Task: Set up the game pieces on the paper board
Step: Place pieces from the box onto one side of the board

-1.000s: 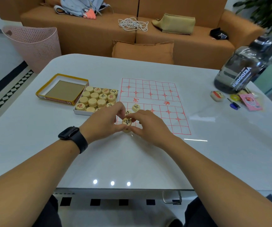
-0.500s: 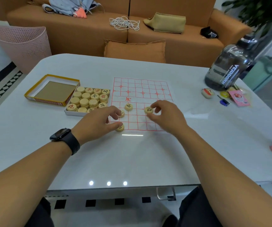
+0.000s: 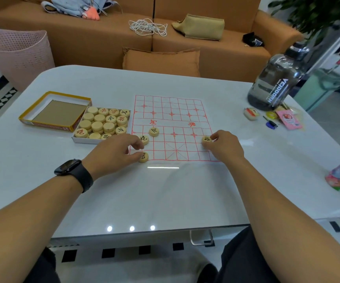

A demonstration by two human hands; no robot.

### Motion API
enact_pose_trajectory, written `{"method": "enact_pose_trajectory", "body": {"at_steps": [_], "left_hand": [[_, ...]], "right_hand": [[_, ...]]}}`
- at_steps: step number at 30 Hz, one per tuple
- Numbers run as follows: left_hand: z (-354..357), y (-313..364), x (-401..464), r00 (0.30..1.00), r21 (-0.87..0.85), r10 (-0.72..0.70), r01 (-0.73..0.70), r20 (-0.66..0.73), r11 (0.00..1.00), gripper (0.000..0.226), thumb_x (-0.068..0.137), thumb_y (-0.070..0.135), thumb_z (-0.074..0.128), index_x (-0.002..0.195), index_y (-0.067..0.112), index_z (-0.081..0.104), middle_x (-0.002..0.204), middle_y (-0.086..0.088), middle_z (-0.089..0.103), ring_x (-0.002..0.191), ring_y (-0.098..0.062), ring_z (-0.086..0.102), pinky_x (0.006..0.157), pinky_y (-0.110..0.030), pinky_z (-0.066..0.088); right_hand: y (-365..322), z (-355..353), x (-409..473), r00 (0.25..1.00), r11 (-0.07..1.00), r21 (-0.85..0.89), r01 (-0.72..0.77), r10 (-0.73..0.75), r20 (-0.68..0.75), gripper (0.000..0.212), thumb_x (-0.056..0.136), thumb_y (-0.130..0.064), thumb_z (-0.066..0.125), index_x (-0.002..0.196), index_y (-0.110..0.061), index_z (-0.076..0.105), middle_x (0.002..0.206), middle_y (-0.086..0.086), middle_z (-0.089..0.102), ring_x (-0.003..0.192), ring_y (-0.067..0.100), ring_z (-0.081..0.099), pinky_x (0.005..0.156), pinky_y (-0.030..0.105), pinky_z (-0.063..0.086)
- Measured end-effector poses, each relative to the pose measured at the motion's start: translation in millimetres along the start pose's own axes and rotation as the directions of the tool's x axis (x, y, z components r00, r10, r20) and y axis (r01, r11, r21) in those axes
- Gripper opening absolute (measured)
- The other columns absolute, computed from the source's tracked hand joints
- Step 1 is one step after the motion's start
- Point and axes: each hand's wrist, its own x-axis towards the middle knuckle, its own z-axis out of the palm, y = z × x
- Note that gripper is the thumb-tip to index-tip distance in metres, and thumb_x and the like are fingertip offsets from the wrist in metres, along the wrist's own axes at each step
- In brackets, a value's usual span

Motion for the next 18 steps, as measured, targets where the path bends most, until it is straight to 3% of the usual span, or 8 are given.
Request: {"method": "enact_pose_trajectory", "body": {"at_steps": [3, 7, 11, 14, 18], "left_hand": [[0.4, 1.1, -0.6, 1.0, 0.007, -0.004, 0.004, 0.001, 1.0, 0.013, 0.094, 0.041, 0.066, 0.105, 0.036, 0.066, 0.102, 0.019, 0.064, 0.084, -0.006, 0.059, 0.071, -0.027, 0.052], [-2.6, 5.2, -1.9, 0.999, -0.002, -0.035, 0.035, -0.017, 0.999, 0.004, 0.093, 0.039, 0.067, 0.097, 0.038, 0.066, 0.096, 0.021, 0.065, 0.076, -0.004, 0.06, 0.067, -0.026, 0.049], [-17.4, 2.4, -1.9, 0.977, 0.002, -0.149, 0.151, -0.153, 0.989, 0.005, 0.093, 0.035, 0.063, 0.091, 0.034, 0.068, 0.091, 0.018, 0.067, 0.081, -0.004, 0.061, 0.071, -0.031, 0.053], [-36.9, -10.5, -0.4, 0.892, 0.065, -0.315, 0.353, -0.324, 0.933, 0.007, 0.09, 0.034, 0.06, 0.089, 0.032, 0.067, 0.089, 0.015, 0.067, 0.085, -0.013, 0.061, 0.07, -0.032, 0.051], [-51.7, -33.4, -1.1, 0.841, 0.129, -0.465, 0.512, -0.276, 0.849, 0.012, 0.085, 0.037, 0.064, 0.088, 0.026, 0.069, 0.09, 0.006, 0.067, 0.084, -0.021, 0.062, 0.065, -0.03, 0.045]], "right_hand": [[1.9, 1.7, 0.6, 0.999, 0.999, 0.007, -0.037, 0.037, 0.035, 0.028, 0.092, -0.048, 0.067, 0.103, -0.024, 0.058, 0.099, -0.003, 0.065, 0.075, 0.011, 0.055, 0.068, 0.032, 0.043], [-4.7, -3.6, -4.5, 0.999, 0.999, 0.024, -0.027, 0.027, 0.023, 0.041, 0.092, -0.045, 0.069, 0.123, -0.022, 0.057, 0.114, -0.001, 0.064, 0.093, 0.017, 0.058, 0.076, 0.033, 0.046], [-44.3, 9.1, -21.3, 0.981, 0.98, 0.04, 0.194, -0.194, -0.023, 0.042, 0.092, -0.044, 0.068, 0.128, -0.023, 0.063, 0.117, -0.002, 0.068, 0.102, 0.017, 0.064, 0.09, 0.038, 0.055], [-90.8, 25.2, -41.2, 0.917, 0.917, 0.021, 0.398, -0.399, 0.024, 0.032, 0.094, -0.044, 0.064, 0.12, -0.025, 0.068, 0.111, -0.006, 0.066, 0.097, 0.012, 0.061, 0.082, 0.034, 0.054], [-146.0, 45.6, -50.9, 0.858, 0.862, 0.043, 0.506, -0.507, 0.082, 0.032, 0.094, -0.045, 0.063, 0.119, -0.025, 0.069, 0.11, -0.008, 0.066, 0.097, 0.012, 0.062, 0.081, 0.036, 0.055]]}}
